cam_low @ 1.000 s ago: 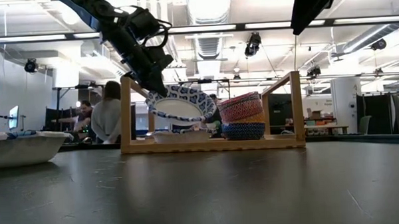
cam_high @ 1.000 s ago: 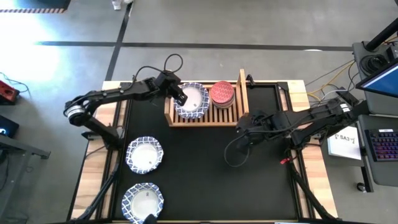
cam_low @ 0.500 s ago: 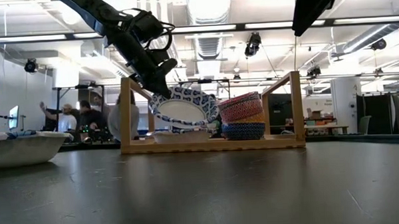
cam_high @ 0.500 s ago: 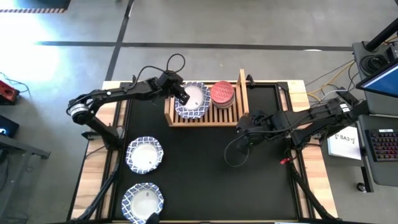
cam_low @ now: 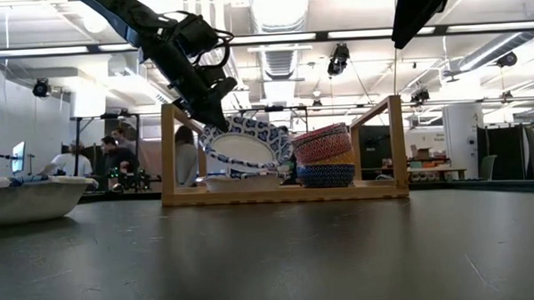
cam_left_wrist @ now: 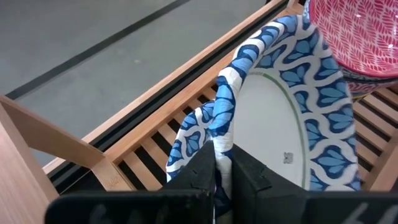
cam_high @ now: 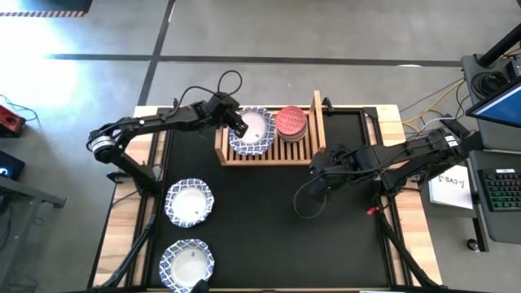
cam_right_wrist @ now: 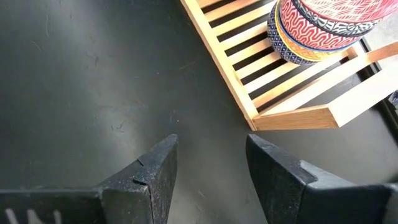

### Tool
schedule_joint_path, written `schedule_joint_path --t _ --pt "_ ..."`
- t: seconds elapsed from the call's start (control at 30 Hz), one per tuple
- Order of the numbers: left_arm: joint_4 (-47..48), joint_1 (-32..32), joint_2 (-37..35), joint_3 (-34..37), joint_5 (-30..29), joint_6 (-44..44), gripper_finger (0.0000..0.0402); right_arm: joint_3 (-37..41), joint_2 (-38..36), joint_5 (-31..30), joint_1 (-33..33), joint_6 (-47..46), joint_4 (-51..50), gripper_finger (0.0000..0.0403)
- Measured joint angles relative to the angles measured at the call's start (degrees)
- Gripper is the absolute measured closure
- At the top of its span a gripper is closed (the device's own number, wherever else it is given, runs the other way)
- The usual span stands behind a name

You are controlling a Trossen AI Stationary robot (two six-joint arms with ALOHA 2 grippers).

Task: Place and stack bowls onto a shelf
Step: Stack the white blue patterned bowl on top of the white blue patterned bowl on the shelf

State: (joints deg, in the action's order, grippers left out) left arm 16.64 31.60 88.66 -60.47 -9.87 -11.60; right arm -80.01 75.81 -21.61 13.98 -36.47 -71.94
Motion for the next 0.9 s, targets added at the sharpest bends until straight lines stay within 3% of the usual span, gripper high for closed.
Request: schedule_joint_path --t 0.4,0.53,0.67,0.9 --pt "0.3 -0.2 0.0 0.0 0.2 0.7 0.0331 0.0 0.0 0.0 0.0 0.0 -0.2 0.0225" --pt "0.8 -0.5 0.2 0.1 -1.5 3.1 0.0327 0.0 0.0 0.0 0.0 0.0 -0.2 0.0225" --pt "1.0 -0.8 0.2 0.2 -8.3 3.8 0.0327 0.0 0.0 0.0 0.0 0.0 -0.2 0.0225" --pt "1.2 -1.3 0.3 0.2 -7.1 4.9 0.0340 0.0 0.0 0.0 0.0 0.0 -0.2 0.0225"
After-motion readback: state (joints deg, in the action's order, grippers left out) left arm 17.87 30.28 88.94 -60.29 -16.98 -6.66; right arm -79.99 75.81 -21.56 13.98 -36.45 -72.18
